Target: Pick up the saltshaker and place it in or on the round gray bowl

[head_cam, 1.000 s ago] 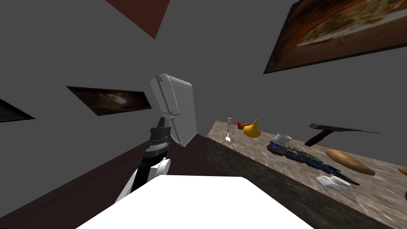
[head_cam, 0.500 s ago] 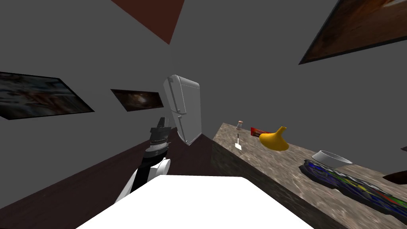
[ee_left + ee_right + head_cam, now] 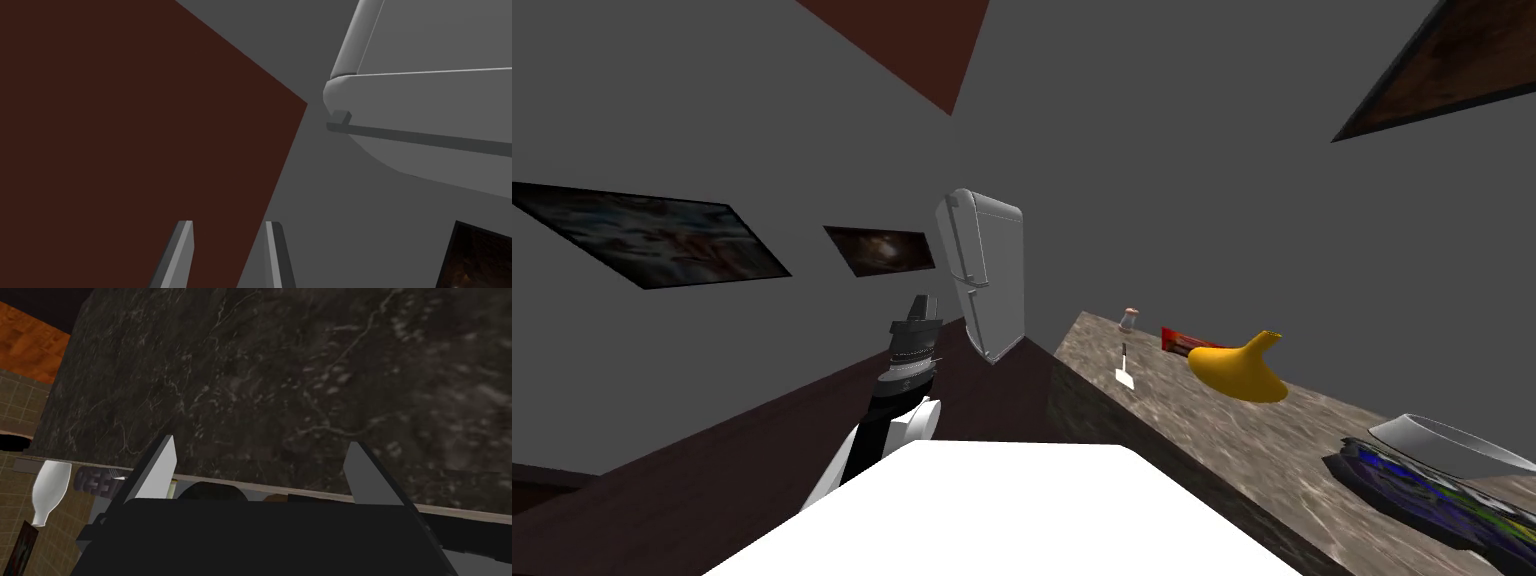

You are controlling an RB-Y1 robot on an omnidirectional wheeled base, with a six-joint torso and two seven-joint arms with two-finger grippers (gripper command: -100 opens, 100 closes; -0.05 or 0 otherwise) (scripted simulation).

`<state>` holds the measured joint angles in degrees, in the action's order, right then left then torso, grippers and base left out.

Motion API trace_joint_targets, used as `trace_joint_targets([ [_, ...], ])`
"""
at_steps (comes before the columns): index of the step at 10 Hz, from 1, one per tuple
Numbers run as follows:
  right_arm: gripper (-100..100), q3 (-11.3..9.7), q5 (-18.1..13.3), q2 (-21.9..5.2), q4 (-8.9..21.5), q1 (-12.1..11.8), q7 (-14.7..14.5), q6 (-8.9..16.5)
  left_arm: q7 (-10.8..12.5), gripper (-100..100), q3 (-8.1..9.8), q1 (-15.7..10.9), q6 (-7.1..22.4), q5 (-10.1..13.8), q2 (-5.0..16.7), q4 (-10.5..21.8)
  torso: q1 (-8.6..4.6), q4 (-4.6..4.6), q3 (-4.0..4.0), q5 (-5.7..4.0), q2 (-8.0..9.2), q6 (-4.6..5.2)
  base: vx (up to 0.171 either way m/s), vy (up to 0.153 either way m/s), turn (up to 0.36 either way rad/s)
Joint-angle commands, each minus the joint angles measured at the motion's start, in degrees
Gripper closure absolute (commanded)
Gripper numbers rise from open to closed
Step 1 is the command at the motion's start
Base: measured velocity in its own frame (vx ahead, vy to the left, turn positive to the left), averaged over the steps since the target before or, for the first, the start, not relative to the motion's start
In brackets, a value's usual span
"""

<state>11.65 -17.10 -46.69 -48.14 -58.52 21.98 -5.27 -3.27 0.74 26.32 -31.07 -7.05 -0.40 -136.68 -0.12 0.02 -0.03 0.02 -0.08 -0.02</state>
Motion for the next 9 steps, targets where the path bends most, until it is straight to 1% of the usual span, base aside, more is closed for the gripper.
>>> trace_joint_targets([
  [1,-100,0.97,-0.21,-2.11,2.74,0.2,1.32,0.79,0.0,0,0.0,0.0,0.0,0.0,0.0,0.0,0.0,0.0,0.0,0.0,0.0,0.0,0.108,-0.03,0.319],
  [3,-100,0.97,-0.21,-2.11,2.74,0.2,1.32,0.79,0.0,0,0.01,0.02,0.0,0.0,0.0,-0.01,0.02,-0.02,-0.05,-0.03,-0.06,0.11,0.052,-0.006,0.037],
  [4,-100,1.7,-0.4,-3.05,4.34,0.37,1.8,0.97,0.0,0,0.01,0.01,0.0,0.0,0.0,0.0,0.12,0.02,0.05,-0.01,0.11,0.14,0.021,0.007,0.176],
  [7,-100,3.75,-0.82,-5.57,8.55,1.08,3.09,1.27,0.0,0,0.01,0.01,0.0,0.0,0.0,0.0,0.01,0.0,0.0,-0.02,0.01,0.08,0.065,-0.022,0.291],
  [8,-100,3.75,-0.82,-5.57,8.55,1.08,3.09,1.27,0.0,0,0.01,0.01,0.0,0.0,0.0,0.0,-0.03,-0.01,-0.04,-0.02,-0.05,0.05,0.055,-0.04,0.122],
  [9,-100,4.12,-0.87,-5.97,9.24,1.25,3.31,1.28,0.0,0,0.01,0.01,0.0,0.0,0.0,-0.01,-0.03,0.0,0.0,-0.04,0.01,0.12,0.034,-0.025,0.075],
])
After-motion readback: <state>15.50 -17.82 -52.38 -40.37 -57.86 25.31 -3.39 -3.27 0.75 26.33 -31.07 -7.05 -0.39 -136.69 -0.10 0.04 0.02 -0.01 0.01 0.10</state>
